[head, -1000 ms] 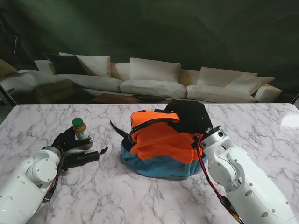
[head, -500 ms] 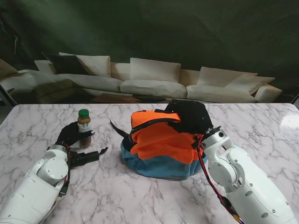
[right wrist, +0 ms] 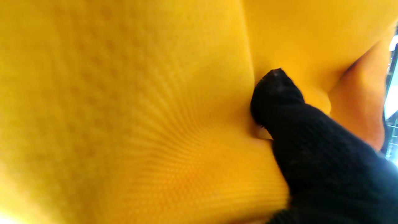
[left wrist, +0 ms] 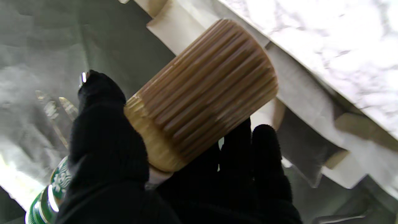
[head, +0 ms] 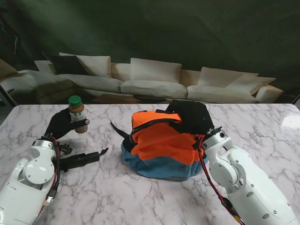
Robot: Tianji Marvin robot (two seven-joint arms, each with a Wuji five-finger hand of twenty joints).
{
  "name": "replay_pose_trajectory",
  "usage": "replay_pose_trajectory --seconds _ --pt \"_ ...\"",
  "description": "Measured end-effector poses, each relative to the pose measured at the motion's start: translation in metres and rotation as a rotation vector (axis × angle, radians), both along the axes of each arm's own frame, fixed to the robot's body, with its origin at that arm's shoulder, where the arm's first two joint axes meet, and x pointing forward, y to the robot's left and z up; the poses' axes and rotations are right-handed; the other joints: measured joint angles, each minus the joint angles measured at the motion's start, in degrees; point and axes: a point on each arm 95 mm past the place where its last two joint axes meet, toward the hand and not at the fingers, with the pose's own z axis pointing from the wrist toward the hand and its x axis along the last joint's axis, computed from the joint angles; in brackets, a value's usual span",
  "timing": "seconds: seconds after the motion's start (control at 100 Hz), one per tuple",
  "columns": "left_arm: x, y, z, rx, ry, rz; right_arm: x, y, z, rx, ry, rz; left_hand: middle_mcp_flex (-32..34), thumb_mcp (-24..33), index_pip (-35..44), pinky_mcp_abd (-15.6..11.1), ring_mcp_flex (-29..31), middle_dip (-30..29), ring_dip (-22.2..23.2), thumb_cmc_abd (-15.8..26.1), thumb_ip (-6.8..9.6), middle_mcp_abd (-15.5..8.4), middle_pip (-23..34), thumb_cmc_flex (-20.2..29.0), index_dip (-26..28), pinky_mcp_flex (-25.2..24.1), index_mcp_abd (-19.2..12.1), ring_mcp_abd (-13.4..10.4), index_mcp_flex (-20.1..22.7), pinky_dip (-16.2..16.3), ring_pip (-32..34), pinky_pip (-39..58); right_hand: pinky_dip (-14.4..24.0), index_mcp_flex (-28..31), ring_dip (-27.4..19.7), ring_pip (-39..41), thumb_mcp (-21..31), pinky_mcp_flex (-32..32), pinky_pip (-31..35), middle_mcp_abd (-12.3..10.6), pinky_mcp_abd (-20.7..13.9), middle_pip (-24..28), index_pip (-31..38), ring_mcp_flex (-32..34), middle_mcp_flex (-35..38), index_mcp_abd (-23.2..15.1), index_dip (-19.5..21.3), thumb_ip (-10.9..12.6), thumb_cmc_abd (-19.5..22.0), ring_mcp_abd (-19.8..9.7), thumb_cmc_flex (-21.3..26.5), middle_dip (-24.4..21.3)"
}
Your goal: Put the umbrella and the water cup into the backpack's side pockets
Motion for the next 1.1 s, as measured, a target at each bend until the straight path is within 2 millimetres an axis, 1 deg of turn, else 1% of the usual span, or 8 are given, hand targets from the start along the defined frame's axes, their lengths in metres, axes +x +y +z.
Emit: replay_pose_trajectory --seconds 0.15,0.19,0.22,0.47,0.61,0.69,0.75,1.1 --pt "-0.01 -0.011 0.021 0.012 -0.038 -0.089 0.001 0.0 0.0 -0.001 0.003 0.0 0.2 0.0 0.2 1.1 0.9 0.0 0.8 -0.3 0.0 0.3 0.7 0.9 0.0 1.0 0.3 0.7 0.0 0.7 0.6 1.4 0.0 0.0 0.0 0.0 0.0 0.0 0.0 0.0 0.0 0.0 0.0 0.0 0.0 0.0 0.0 0.0 0.0 0.0 0.0 0.0" --pt "-0.012 -0.013 0.025 0.012 -0.047 -0.102 0.001 0.0 0.0 -0.001 0.003 0.0 0.8 0.0 0.7 1.1 1.5 0.1 1.2 -0.5 -1.24 0.5 1.4 1.3 0.0 1.3 0.3 0.7 0.5 0.7 1.1 2.1 0.0 0.0 0.0 0.0 0.0 0.0 0.0 0.0 0.0 0.0 0.0 0.0 0.0 0.0 0.0 0.0 0.0 0.0 0.0 0.0" --pt "-0.013 -0.014 0.028 0.006 -0.052 -0.112 0.002 0.0 0.0 -0.002 0.004 0.0 0.8 0.0 0.7 1.2 1.5 0.1 1.2 -0.5 -1.34 0.5 1.4 1.3 0.0 1.6 0.3 0.8 0.5 0.7 1.2 2.1 0.0 0.0 0.0 0.0 0.0 0.0 0.0 0.0 0.0 0.0 0.0 0.0 0.0 0.0 0.0 0.0 0.0 0.0 0.0 0.0" --pt "-0.024 -0.032 0.04 -0.038 -0.047 -0.192 0.006 -0.002 0.0 0.003 0.009 -0.006 0.8 0.0 0.7 3.2 2.2 0.1 3.7 -0.5 -1.34 0.6 2.1 1.3 0.5 2.6 0.3 2.1 0.6 1.4 1.8 3.7 0.0 0.0 0.0 0.0 0.0 0.0 0.0 0.0 0.0 0.0 0.0 0.0 0.0 0.0 0.0 0.0 0.0 0.0 0.0 0.0" --pt "-0.029 -0.048 0.037 -0.05 -0.022 -0.23 0.01 -0.003 0.001 0.014 0.023 -0.01 0.8 0.0 0.7 3.9 2.2 0.1 5.4 -0.5 -1.34 0.8 2.6 1.3 0.8 4.0 0.5 2.7 0.7 2.7 2.3 5.7 0.0 0.0 0.0 0.0 0.0 0.0 0.0 0.0 0.0 0.0 0.0 0.0 0.0 0.0 0.0 0.0 0.0 0.0 0.0 0.0" --pt "-0.03 -0.056 0.033 -0.072 0.015 -0.251 0.012 -0.004 0.001 0.013 0.023 -0.013 0.8 0.0 0.7 5.3 2.4 0.1 6.7 -0.5 -1.34 1.2 3.5 1.3 1.3 6.2 0.7 3.5 0.8 3.6 3.0 8.7 0.0 0.0 0.0 0.0 0.0 0.0 0.0 0.0 0.0 0.0 0.0 0.0 0.0 0.0 0.0 0.0 0.0 0.0 0.0 0.0" --pt "-0.03 -0.061 0.03 -0.096 0.053 -0.268 0.012 -0.004 0.0 0.01 0.023 -0.016 0.9 0.0 0.7 5.4 2.4 0.1 6.7 -0.5 -1.34 1.2 3.5 1.3 1.4 7.3 0.7 3.6 0.8 4.1 3.1 10.2 0.0 0.0 0.0 0.0 0.0 0.0 0.0 0.0 0.0 0.0 0.0 0.0 0.0 0.0 0.0 0.0 0.0 0.0 0.0 0.0" --pt "-0.021 -0.098 0.027 -0.158 0.111 -0.329 0.012 -0.004 0.0 0.02 0.027 -0.02 0.9 0.0 0.7 6.1 2.4 0.1 8.0 -0.5 -1.34 1.2 3.7 1.3 1.7 7.5 0.7 4.1 0.8 4.2 3.4 11.6 0.0 0.0 0.0 0.0 0.0 0.0 0.0 0.0 0.0 0.0 0.0 0.0 0.0 0.0 0.0 0.0 0.1 0.0 0.0 0.0"
